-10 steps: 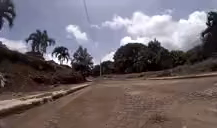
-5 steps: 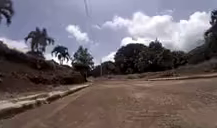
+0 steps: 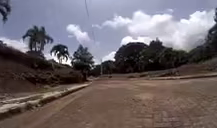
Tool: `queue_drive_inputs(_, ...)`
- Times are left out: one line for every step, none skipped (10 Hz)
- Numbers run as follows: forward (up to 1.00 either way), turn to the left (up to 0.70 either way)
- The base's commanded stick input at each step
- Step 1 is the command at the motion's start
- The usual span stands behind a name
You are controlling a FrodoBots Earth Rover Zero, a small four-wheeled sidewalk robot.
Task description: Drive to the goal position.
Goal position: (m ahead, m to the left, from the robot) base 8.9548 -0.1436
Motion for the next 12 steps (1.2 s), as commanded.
queue_drive_inputs(0.7,0.0)
queue_drive_inputs(0.7,0.0)
queue_drive_inputs(0.7,0.0)
queue_drive_inputs(0.7,0.0)
queue_drive_inputs(0.7,0.0)
queue_drive_inputs(0.7,0.0)
queue_drive_inputs(0.7,0.0)
queue_drive_inputs(0.7,0.0)
queue_drive_inputs(0.7,0.0)
queue_drive_inputs(0.7,0.0)
queue_drive_inputs(0.7,0.0)
queue_drive_inputs(0.7,0.0)
